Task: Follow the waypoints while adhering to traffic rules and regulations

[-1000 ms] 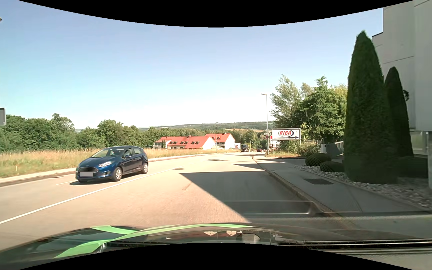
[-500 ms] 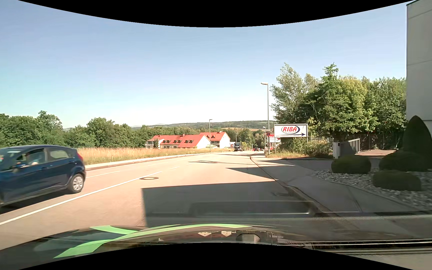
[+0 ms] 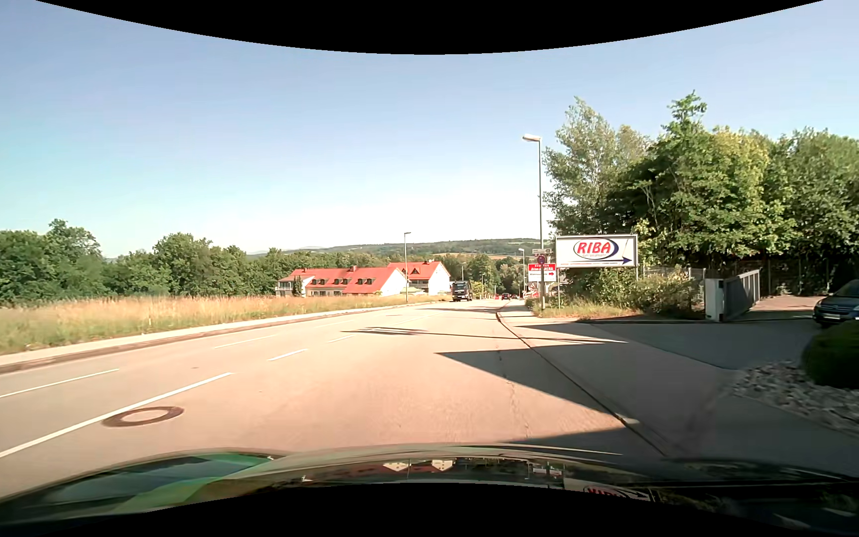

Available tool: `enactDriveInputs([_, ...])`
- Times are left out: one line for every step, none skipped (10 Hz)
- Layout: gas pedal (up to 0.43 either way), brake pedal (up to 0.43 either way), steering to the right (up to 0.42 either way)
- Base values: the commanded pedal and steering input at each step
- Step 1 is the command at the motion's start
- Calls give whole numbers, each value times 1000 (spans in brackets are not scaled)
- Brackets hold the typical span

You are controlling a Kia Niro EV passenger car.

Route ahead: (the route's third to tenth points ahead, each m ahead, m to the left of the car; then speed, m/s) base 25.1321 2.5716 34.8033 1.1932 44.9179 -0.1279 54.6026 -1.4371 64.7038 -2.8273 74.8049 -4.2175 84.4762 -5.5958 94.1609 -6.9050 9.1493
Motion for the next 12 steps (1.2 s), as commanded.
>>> enactDriveInputs([39,0,12])
enactDriveInputs([39,0,8])
enactDriveInputs([39,0,5])
enactDriveInputs([39,0,3])
enactDriveInputs([39,0,3])
enactDriveInputs([39,0,3])
enactDriveInputs([39,0,4])
enactDriveInputs([39,0,4])
enactDriveInputs([39,0,5])
enactDriveInputs([39,0,5])
enactDriveInputs([39,0,6])
enactDriveInputs([39,0,8])
